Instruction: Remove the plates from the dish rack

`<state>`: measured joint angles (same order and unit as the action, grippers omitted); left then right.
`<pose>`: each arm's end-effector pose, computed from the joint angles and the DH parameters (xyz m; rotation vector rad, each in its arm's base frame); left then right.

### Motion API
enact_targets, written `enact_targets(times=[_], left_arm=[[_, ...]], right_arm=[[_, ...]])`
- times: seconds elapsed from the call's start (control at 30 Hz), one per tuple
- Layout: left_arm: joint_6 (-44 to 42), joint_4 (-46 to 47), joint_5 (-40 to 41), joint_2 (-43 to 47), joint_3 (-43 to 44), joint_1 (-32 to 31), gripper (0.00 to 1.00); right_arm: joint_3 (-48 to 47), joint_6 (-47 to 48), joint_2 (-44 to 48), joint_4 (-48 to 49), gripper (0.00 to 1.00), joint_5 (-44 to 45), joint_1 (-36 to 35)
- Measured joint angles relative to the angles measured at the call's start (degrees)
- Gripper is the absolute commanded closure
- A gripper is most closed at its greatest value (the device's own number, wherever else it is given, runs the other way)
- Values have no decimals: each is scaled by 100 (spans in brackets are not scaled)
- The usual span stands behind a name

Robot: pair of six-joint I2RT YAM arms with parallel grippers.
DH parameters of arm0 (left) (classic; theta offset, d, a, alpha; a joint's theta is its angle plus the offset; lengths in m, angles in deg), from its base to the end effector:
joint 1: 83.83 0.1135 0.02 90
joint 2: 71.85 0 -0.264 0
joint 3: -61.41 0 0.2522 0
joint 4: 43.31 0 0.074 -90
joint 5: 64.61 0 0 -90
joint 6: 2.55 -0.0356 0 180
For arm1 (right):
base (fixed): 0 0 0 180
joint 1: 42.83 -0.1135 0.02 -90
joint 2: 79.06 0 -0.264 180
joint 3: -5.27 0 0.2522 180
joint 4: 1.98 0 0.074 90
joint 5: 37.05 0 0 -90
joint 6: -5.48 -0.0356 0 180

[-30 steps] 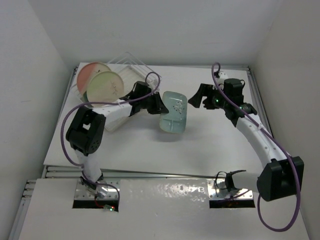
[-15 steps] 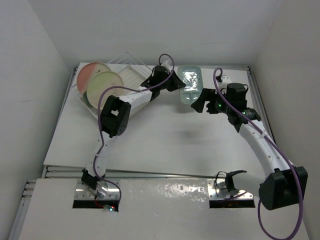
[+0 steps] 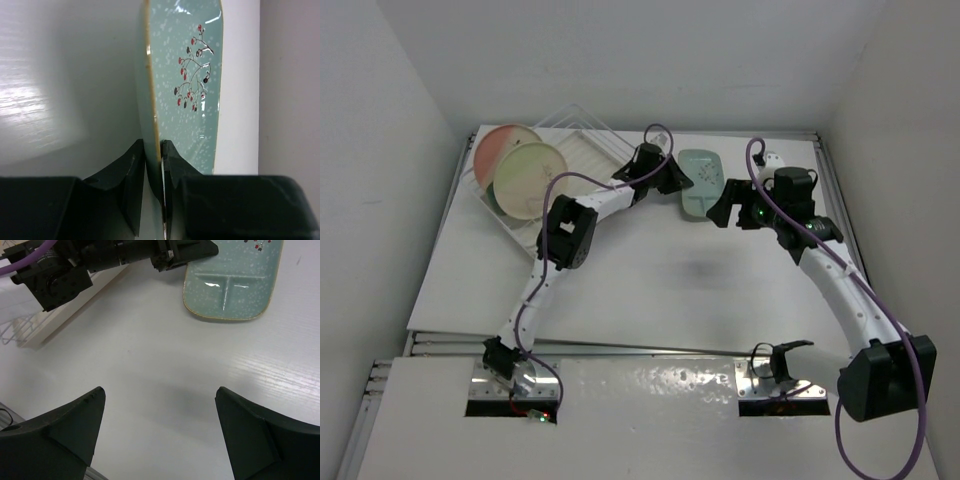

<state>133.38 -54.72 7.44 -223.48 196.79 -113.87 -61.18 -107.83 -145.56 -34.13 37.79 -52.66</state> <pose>0.5052 -0.3048 0.1183 -0.0968 2.2285 -1.1031 0.2532 0.0533 0.2976 0.0963 2.1727 0.6181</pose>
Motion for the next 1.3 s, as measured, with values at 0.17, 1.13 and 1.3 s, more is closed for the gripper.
enact_targets(times=[0.17, 1.13, 1.3], left_arm=[[-116, -243, 7, 0, 140, -57, 71], [-909, -1126, 1032, -31, 640, -144, 84], [-1211, -1161, 1375, -48, 649, -149, 77]], right_arm=[[-24, 50, 20, -57, 10, 28, 0], [-26, 210, 249, -140, 9, 127, 0], [-26, 245, 249, -142, 9, 127, 0]])
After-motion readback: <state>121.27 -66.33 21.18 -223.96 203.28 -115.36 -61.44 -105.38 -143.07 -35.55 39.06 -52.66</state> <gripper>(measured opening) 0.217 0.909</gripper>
